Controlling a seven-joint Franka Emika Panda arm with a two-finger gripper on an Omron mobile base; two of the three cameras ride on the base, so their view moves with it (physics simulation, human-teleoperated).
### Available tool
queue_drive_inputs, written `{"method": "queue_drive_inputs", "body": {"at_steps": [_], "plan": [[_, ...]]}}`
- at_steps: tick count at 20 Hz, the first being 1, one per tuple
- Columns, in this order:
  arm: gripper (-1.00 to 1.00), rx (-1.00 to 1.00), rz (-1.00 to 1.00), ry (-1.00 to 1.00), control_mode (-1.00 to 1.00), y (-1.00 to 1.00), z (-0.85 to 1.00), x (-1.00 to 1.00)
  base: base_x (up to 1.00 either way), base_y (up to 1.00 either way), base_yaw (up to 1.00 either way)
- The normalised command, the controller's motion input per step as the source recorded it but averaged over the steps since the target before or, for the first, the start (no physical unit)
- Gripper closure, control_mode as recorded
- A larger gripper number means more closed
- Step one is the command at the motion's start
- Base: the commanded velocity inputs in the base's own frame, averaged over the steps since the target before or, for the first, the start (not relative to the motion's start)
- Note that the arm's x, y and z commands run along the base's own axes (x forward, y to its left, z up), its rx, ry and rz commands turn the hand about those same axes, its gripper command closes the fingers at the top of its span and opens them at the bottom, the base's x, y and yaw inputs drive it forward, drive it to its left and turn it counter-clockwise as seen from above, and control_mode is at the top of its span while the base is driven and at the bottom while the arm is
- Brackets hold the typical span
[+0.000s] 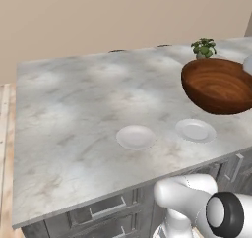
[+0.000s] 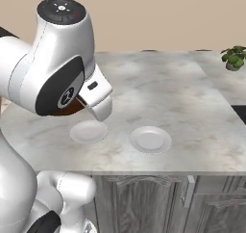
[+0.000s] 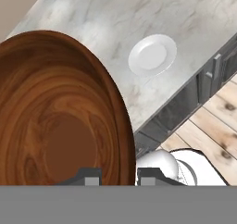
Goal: Move the bowls from the cabinet to the plates on the dining table.
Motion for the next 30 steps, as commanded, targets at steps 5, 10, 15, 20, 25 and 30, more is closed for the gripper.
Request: {"method": "queue_drive_inputs", "body": {"at_steps": [5, 10, 15, 20, 25, 30], "plan": [[1.0, 0.0, 0.0, 0.0, 1.0, 0.0, 0.0, 0.0, 0.0, 0.0, 0.0], [1.0, 0.0, 0.0, 0.0, 1.0, 0.0, 0.0, 0.0, 0.0, 0.0, 0.0], [1.0, 0.0, 0.0, 0.0, 1.0, 0.0, 0.0, 0.0, 0.0, 0.0, 0.0], [1.0, 0.0, 0.0, 0.0, -1.0, 0.0, -0.03, 0.37, 0.0, 0.0, 0.0], [1.0, -0.01, 0.0, 0.02, -1.0, 0.0, -0.13, 0.79, 0.0, 0.0, 0.0], [1.0, 0.0, 0.0, 0.01, -1.0, 0.12, -0.01, 0.48, 0.0, 0.0, 0.0]]}}
